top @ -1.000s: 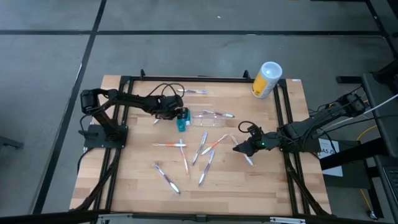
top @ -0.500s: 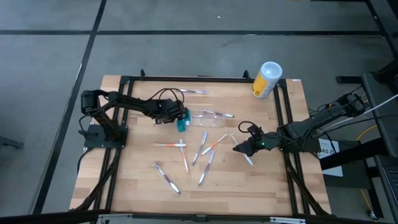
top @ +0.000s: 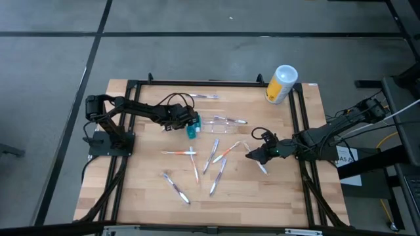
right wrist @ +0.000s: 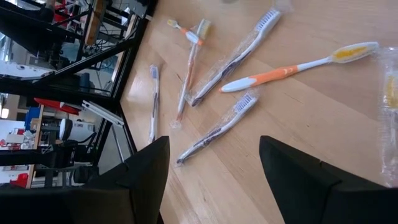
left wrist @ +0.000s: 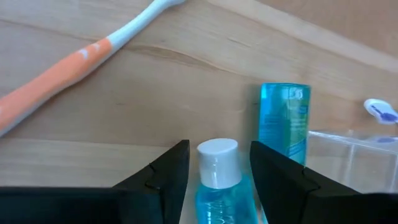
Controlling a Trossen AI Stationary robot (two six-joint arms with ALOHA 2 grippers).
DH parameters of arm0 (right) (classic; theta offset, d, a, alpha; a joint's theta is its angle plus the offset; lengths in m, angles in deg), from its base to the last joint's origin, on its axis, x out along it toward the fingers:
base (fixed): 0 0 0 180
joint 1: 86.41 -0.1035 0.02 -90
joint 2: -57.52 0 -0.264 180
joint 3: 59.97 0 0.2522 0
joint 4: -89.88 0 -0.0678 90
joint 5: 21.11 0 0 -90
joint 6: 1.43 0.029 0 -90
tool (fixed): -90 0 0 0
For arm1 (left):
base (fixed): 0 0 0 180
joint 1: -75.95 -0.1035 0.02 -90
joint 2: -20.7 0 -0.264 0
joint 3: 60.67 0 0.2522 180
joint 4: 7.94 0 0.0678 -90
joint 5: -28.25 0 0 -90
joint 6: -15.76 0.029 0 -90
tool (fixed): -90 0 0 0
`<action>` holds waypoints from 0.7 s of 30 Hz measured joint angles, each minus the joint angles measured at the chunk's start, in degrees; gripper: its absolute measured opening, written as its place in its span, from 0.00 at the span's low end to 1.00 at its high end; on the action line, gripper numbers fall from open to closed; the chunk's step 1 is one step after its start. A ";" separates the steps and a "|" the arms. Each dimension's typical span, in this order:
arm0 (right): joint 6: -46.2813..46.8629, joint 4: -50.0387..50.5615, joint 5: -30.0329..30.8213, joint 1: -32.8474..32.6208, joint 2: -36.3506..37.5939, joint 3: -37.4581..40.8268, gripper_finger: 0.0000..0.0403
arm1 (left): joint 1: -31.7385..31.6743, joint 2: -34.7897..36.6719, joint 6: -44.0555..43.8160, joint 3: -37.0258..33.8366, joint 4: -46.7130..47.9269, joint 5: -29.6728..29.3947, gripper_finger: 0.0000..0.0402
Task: Pick & Place toothbrushing station
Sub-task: Put the blue mouthwash into the middle section of the transparent organizer
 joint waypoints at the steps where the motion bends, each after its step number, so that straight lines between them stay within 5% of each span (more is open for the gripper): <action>1: 0.00 0.00 0.00 0.00 0.00 0.00 0.63 | 0.00 -0.43 -0.01 0.00 -0.10 0.02 0.41; 12: 1.08 -0.02 0.00 -0.54 0.00 0.00 0.62 | 1.99 -3.26 -3.91 0.17 -1.21 -2.24 0.39; 21: 2.23 0.00 1.59 -2.10 -0.02 0.02 0.62 | 1.96 -3.24 -4.04 0.11 0.92 -2.20 0.21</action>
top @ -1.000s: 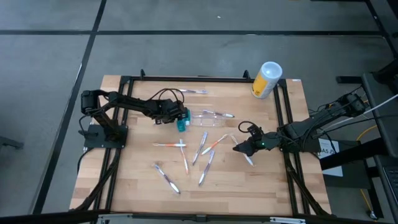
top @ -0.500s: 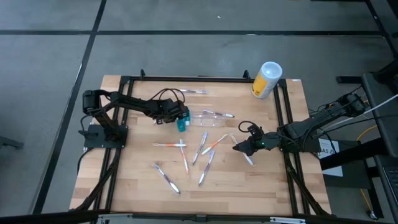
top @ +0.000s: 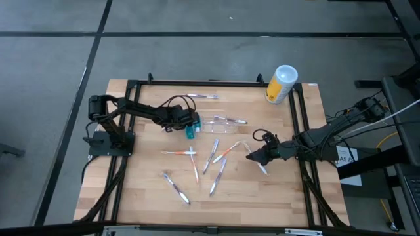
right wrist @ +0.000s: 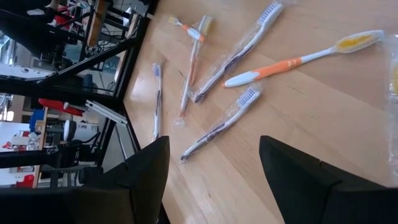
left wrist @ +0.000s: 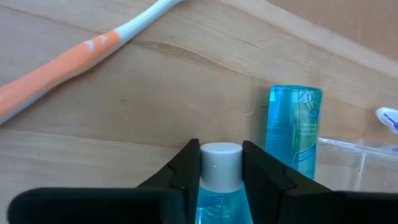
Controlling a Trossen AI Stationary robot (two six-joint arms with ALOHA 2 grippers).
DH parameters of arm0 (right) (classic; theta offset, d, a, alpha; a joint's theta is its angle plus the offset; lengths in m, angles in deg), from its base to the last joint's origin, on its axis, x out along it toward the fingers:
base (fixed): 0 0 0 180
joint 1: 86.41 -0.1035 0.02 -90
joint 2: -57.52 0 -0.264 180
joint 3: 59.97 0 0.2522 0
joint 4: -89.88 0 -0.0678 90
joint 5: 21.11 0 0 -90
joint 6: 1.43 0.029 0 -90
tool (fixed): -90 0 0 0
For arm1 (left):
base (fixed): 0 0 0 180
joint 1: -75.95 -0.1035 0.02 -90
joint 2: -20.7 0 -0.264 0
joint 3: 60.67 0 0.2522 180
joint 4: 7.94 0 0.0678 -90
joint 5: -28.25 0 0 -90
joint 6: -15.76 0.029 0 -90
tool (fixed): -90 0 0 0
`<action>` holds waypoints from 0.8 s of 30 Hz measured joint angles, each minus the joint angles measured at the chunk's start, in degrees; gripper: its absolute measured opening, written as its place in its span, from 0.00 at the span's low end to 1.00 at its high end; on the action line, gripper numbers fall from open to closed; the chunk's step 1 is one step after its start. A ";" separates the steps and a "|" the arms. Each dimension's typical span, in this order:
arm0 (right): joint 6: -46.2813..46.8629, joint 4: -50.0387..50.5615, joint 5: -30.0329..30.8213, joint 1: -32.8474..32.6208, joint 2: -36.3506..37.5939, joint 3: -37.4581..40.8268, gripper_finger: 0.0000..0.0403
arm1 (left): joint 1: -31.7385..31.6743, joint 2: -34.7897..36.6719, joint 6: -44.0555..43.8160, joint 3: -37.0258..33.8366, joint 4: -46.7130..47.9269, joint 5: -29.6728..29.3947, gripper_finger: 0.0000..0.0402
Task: Pick & Place toothbrushing station
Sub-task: Put the blue mouthwash into the middle section of the transparent organizer
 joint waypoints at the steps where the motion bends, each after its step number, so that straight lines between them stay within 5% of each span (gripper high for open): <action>1: 0.16 -0.01 0.14 -0.11 0.00 0.00 0.62 | 0.02 0.00 0.00 0.00 0.07 -0.21 0.21; 13: 1.20 -0.02 1.14 -1.05 0.00 0.00 0.62 | 1.60 8.52 2.50 -0.33 1.10 -10.64 0.21; 24: -0.23 -0.89 2.91 -1.05 0.00 0.00 0.62 | 13.64 14.42 20.87 -0.31 -20.95 -35.41 0.21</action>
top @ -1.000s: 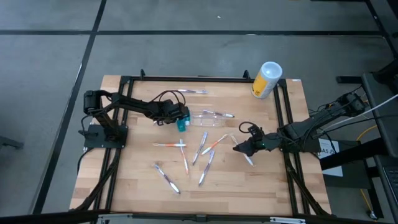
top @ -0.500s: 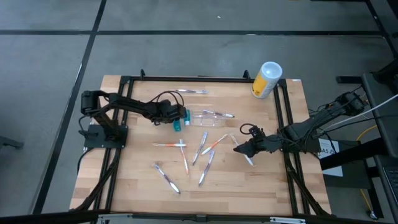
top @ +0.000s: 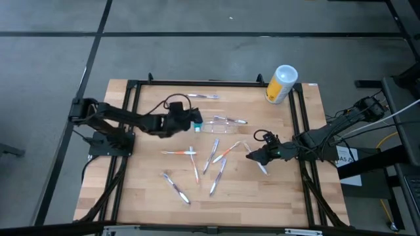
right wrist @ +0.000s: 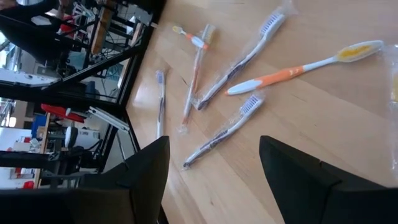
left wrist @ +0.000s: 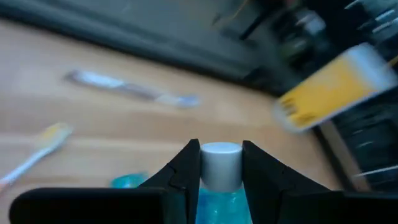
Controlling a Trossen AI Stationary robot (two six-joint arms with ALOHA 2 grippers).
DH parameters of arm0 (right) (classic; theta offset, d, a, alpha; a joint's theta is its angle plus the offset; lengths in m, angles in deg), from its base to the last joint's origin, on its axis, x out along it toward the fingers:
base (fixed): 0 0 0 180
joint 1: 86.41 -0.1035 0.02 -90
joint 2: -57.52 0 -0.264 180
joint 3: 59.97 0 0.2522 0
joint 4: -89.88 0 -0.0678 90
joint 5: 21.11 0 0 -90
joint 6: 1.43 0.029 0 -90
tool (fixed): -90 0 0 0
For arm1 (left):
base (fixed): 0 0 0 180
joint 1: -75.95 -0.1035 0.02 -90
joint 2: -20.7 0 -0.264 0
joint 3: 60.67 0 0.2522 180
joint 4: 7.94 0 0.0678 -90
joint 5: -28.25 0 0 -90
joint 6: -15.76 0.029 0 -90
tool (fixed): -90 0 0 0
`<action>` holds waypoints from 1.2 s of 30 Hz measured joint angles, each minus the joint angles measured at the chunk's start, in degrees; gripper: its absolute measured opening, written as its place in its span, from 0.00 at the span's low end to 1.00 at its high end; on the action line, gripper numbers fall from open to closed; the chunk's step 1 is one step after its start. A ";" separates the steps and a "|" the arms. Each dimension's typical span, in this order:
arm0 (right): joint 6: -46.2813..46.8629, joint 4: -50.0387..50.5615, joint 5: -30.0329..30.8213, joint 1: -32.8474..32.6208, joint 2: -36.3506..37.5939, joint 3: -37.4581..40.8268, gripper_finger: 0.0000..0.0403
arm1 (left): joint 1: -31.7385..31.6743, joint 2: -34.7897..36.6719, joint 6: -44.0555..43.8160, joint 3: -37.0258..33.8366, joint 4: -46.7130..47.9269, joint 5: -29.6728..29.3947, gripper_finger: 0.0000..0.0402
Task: Pick & Place toothbrushing station
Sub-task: Put the blue mouthwash into the middle section of the transparent organizer
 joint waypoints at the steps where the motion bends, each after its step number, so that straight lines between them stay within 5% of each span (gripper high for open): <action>1: -0.27 -0.45 -0.02 0.00 0.00 0.00 0.62 | 1.08 -0.51 2.52 0.09 -4.03 -2.32 0.21; 6: -3.17 -3.34 0.08 0.00 0.00 0.00 0.62 | 4.46 -3.00 17.41 0.15 -19.83 -8.90 0.21; 20: -4.96 -8.99 1.23 -1.51 0.00 0.00 0.62 | 1.88 -14.89 48.42 6.98 -33.90 -1.35 0.21; 28: -4.10 -9.12 2.82 -1.51 0.00 0.00 0.62 | 0.26 -24.04 42.05 9.25 -41.19 -4.58 0.21; 36: -2.45 -9.40 3.13 -1.51 0.00 0.00 0.63 | 0.34 -31.74 50.56 9.25 -56.15 -4.24 0.21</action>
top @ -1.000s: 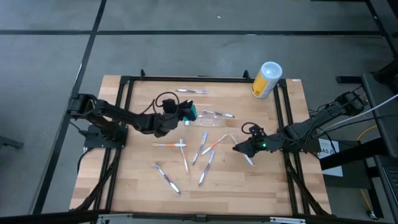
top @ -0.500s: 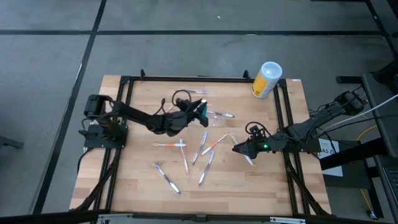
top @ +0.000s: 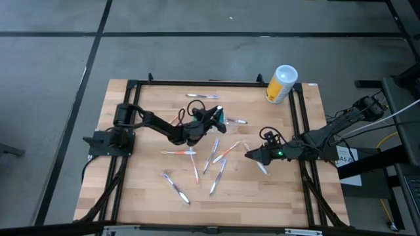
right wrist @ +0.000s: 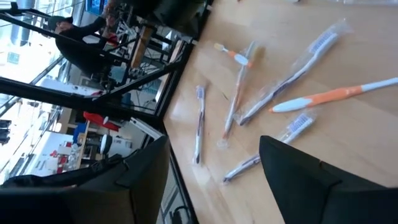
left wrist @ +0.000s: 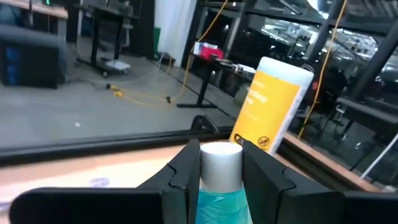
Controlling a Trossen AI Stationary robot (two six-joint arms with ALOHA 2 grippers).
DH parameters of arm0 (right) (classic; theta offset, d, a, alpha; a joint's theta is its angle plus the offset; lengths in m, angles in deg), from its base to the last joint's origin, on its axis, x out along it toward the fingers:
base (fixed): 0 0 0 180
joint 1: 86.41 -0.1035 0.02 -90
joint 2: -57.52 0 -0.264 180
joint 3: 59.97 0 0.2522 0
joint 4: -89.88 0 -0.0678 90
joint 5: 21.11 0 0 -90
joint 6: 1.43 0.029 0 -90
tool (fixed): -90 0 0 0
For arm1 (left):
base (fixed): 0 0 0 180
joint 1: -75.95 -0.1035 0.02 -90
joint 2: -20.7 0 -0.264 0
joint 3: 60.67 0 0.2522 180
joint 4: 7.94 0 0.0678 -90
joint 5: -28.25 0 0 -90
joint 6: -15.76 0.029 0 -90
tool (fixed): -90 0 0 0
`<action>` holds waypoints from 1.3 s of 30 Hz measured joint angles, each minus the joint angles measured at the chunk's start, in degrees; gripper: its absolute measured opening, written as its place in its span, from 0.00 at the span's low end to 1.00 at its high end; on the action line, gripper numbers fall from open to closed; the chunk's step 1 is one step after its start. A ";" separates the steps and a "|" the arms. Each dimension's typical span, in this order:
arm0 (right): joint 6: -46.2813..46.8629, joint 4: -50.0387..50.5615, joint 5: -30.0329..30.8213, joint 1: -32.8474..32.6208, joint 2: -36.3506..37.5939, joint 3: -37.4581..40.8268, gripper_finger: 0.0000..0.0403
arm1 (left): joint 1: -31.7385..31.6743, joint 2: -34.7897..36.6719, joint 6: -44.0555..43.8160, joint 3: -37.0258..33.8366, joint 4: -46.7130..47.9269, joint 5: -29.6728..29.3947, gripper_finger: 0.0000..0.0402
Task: Pick & Place toothbrushing station
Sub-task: Put the blue mouthwash into the middle section of the transparent organizer
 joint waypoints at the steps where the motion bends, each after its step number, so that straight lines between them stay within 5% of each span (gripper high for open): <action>1: 0.38 0.02 -0.56 0.00 0.00 0.00 0.63 | 0.00 -0.42 1.48 0.00 -1.04 -0.04 0.21; 9: 0.94 0.02 -2.10 0.00 0.00 0.00 0.63 | 0.25 -0.61 9.72 0.00 -1.12 0.66 0.21; 39: 0.52 0.26 -2.17 0.00 0.00 0.00 0.63 | 2.80 -11.31 14.59 0.02 -13.14 -3.03 0.21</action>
